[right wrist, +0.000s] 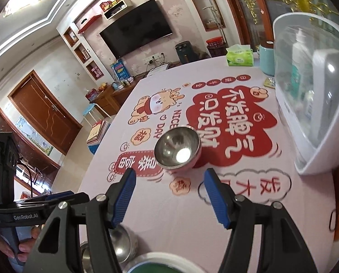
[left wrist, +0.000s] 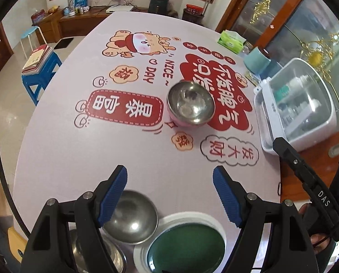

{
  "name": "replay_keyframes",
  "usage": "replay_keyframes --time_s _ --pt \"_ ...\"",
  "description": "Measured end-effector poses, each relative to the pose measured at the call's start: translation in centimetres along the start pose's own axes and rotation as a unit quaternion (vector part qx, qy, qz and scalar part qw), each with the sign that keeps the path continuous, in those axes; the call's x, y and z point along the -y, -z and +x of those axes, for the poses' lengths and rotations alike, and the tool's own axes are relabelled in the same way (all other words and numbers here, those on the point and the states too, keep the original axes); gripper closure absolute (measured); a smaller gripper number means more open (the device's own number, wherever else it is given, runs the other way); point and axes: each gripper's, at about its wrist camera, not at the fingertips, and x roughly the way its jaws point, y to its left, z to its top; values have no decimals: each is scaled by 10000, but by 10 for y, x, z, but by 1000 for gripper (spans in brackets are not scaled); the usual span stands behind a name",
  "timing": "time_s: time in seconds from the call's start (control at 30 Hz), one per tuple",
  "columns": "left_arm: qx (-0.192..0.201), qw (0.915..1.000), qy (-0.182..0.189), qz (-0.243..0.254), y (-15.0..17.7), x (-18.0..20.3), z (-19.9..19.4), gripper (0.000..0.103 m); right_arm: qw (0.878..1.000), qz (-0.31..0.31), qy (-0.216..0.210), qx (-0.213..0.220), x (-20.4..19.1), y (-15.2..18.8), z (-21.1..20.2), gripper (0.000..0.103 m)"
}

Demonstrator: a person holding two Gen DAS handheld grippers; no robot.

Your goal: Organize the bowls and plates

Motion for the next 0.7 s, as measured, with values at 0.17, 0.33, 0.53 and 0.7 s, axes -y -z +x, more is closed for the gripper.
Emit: replay_keyframes --time_s 0.17,0.33,0.53,0.7 --pt "85 10000 -7 -37 -24 6 13 25 10000 -67 -43 45 7 -18 21 41" --pt "87 9999 -7 -102 -41 11 36 25 9997 -220 23 41 13 -27 51 41" --pt "36 9999 -16 -140 -56 15 71 25 9998 -175 -38 -111 24 -27 82 41" --pt "143 9997 21 -184 -72 17 96 25 9998 -131 -46 -139 36 -23 105 41"
